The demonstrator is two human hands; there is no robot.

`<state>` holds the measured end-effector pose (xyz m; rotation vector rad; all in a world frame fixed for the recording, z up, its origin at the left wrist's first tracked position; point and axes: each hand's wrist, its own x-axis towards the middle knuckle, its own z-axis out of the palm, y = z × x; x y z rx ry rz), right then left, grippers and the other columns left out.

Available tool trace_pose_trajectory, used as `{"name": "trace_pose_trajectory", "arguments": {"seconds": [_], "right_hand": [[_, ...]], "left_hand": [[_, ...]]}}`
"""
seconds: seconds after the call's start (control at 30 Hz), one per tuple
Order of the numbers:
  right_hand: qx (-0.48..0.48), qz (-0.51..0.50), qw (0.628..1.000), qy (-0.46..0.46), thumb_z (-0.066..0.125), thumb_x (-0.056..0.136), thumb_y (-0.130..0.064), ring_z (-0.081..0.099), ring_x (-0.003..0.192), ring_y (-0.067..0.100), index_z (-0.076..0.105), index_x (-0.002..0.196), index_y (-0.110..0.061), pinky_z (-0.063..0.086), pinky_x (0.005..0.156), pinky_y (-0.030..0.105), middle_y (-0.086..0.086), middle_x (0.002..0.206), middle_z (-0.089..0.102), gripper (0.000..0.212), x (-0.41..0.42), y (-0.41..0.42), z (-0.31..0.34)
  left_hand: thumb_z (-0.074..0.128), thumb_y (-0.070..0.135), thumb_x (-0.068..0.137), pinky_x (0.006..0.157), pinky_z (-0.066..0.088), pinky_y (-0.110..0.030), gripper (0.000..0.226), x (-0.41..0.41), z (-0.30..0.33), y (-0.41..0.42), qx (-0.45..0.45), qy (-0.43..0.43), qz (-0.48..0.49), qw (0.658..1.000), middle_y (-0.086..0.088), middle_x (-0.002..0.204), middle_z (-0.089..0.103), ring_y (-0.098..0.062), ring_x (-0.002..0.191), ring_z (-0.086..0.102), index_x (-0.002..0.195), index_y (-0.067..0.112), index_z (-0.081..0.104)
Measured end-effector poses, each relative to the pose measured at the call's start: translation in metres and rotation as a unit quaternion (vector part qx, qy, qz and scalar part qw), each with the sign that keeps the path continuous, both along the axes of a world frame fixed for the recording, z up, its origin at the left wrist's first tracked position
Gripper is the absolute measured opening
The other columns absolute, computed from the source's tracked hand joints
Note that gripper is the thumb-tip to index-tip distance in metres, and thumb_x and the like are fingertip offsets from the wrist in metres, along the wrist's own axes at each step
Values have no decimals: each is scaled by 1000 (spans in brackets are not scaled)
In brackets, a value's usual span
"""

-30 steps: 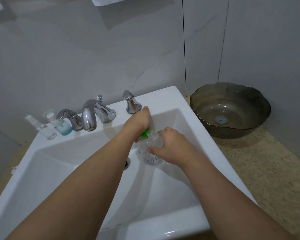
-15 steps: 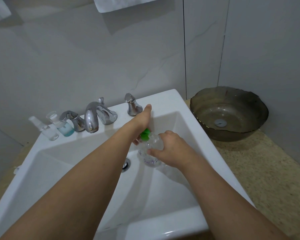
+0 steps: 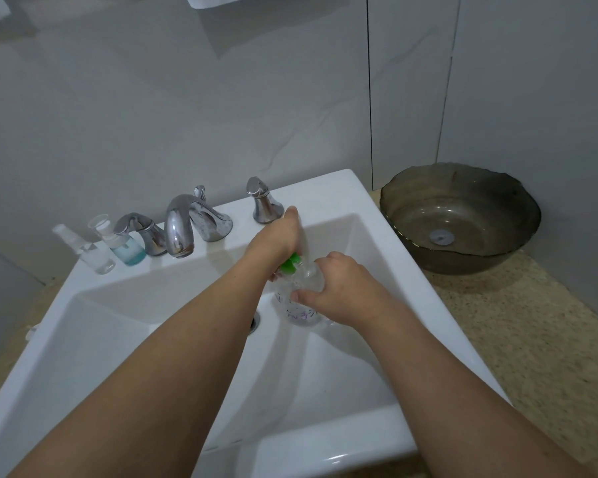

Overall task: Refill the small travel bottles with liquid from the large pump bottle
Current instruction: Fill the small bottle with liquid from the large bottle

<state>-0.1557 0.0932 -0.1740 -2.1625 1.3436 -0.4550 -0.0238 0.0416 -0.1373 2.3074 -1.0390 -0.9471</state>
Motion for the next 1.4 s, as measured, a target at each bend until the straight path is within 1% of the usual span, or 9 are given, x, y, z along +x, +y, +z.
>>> {"name": "trace_pose_trajectory", "arguments": {"seconds": [0.2, 0.37, 0.53, 0.9, 1.0, 1.13, 1.2, 1.3, 1.4], "right_hand": [[0, 0, 1000, -8, 66, 81, -57, 56, 100, 24, 60, 115, -16, 44, 80, 33, 0, 102, 48, 53, 0, 1, 0], [0, -2, 1000, -11, 65, 81, -57, 56, 100, 24, 60, 114, -16, 44, 80, 33, -1, 100, 47, 53, -2, 2, 1], [-1, 2, 1000, -7, 64, 82, -58, 56, 100, 25, 59, 116, -16, 43, 79, 32, 0, 101, 46, 54, -2, 3, 2], [-5, -3, 1000, -19, 66, 80, -56, 56, 100, 25, 62, 114, -17, 44, 80, 32, 1, 101, 48, 52, -2, 3, 4], [-5, -1, 1000, -17, 67, 80, -57, 56, 101, 25, 62, 115, -17, 46, 83, 34, 1, 102, 48, 53, -2, 2, 3], [-7, -2, 1000, -15, 67, 79, -58, 57, 100, 25, 62, 116, -18, 44, 82, 33, 0, 100, 47, 54, -1, 1, 2], [-7, -4, 1000, -15, 67, 79, -58, 57, 100, 24, 62, 115, -18, 44, 82, 32, 0, 100, 48, 54, 0, 1, 1], [-6, -4, 1000, -14, 67, 79, -57, 57, 99, 24, 63, 114, -18, 44, 80, 32, 0, 99, 48, 53, 0, 1, 1], [-5, -5, 1000, -15, 66, 80, -57, 57, 98, 23, 62, 114, -18, 44, 79, 31, 0, 99, 48, 52, -2, 2, 1]], "left_hand": [[17, 73, 95, 84, 52, -45, 86, 5, -1, -1, 35, 20, -7, 999, -18, 105, 69, -35, 88, 64, 120, 6, 65], [20, 88, 85, 98, 50, -50, 103, 10, 6, -1, 70, 57, -13, 996, -16, 115, 69, -38, 103, 64, 125, 3, 63], [19, 89, 85, 90, 49, -47, 107, 9, 8, -2, 82, 57, -11, 995, -16, 114, 69, -36, 101, 63, 125, 0, 64], [16, 51, 102, 94, 53, -58, 71, 0, 4, 0, 26, 13, -9, 1000, -26, 108, 70, -44, 96, 66, 111, 0, 64], [19, 25, 107, 91, 53, -67, 50, -2, -2, 0, 0, 17, -7, 1000, -29, 117, 65, -51, 102, 64, 121, -3, 59], [22, 16, 107, 90, 52, -70, 45, -4, 0, 1, 1, 29, 3, 1000, -32, 120, 63, -50, 94, 64, 128, -5, 56], [18, 23, 108, 90, 53, -68, 52, -3, 0, 1, -3, 34, 9, 999, -31, 120, 65, -51, 99, 64, 128, -4, 57], [11, 56, 101, 94, 52, -59, 79, -3, 2, 0, 8, 42, 27, 999, -27, 116, 68, -43, 94, 64, 128, 1, 61], [9, 76, 94, 101, 47, -54, 98, -3, 8, -3, 57, 48, 34, 997, -24, 116, 68, -41, 104, 64, 128, 0, 60]]}}
